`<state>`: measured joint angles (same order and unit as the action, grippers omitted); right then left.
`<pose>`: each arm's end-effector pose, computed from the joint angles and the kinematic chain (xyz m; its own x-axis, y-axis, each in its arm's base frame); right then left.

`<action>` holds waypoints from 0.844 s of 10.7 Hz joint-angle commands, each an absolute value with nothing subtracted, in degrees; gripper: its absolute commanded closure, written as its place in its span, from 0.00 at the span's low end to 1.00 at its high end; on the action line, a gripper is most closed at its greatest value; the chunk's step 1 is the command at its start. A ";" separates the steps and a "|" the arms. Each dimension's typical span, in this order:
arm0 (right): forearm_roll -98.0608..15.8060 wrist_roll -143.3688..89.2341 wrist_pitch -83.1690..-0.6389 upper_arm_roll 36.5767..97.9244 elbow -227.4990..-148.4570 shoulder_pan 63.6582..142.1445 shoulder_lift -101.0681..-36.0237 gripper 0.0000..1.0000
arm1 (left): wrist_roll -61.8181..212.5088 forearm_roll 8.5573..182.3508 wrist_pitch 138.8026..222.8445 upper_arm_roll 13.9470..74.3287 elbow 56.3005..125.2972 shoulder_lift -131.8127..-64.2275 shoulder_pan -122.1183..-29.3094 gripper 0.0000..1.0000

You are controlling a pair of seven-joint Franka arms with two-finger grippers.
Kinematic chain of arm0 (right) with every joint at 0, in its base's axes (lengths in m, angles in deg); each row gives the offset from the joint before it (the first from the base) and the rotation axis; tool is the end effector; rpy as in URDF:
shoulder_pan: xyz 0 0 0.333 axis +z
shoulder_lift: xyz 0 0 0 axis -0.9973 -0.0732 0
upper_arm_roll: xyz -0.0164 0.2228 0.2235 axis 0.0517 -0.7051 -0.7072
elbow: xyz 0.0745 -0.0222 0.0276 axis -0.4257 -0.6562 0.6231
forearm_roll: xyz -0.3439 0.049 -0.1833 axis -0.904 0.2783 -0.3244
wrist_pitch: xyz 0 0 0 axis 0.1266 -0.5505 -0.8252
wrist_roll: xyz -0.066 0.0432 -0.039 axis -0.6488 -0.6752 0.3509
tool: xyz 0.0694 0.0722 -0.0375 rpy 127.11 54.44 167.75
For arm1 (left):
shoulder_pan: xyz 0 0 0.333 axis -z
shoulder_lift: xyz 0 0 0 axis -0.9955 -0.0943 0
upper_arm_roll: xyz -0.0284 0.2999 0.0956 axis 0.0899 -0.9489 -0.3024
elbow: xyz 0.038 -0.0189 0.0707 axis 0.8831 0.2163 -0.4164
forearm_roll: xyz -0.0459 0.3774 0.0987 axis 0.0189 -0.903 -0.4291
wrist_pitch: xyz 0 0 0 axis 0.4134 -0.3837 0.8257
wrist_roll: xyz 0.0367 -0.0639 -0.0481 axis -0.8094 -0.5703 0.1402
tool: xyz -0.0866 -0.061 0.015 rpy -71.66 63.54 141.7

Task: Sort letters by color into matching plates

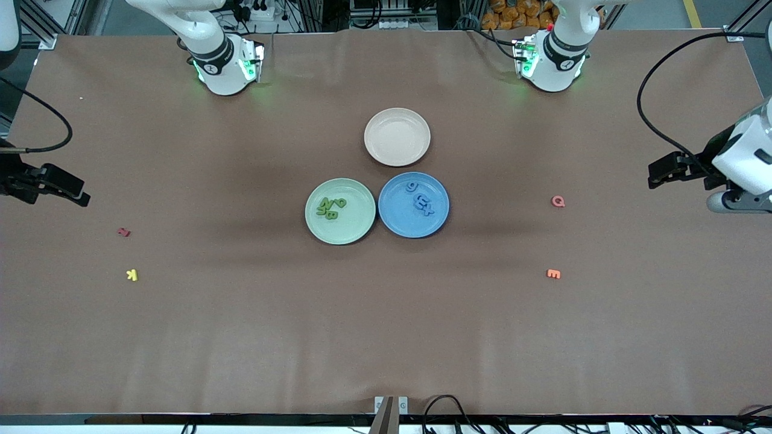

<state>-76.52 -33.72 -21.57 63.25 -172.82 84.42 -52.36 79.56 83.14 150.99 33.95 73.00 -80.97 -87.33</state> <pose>0.6024 -0.0262 0.6114 0.9944 -0.0795 0.0700 -0.0779 -0.9966 -0.0257 0.5932 -0.0420 0.6027 0.9973 -0.0501 -0.0536 -0.0523 -0.9979 -0.0391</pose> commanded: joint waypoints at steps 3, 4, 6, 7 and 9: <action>-77.09 -34.38 -22.70 63.12 -172.63 84.84 -53.08 0.00 | 80.21 86.20 150.23 33.63 74.84 -76.36 -86.87 0.00; -77.01 -34.38 -23.05 63.12 -172.63 84.84 -53.17 0.00 | 80.39 86.20 150.32 33.63 75.11 -76.01 -86.96 0.00; -77.01 -34.38 -24.45 63.12 -172.63 84.49 -54.13 0.00 | 80.65 87.25 152.07 33.72 75.20 -75.30 -87.05 0.00; -77.18 -34.38 -25.76 63.12 -172.63 84.40 -55.18 0.00 | 80.57 87.34 153.73 34.77 75.46 -75.21 -87.31 0.00; -77.10 -34.38 -27.18 63.12 -172.63 84.22 -55.63 0.00 | 80.48 87.34 157.07 35.22 77.73 -73.99 -87.31 0.00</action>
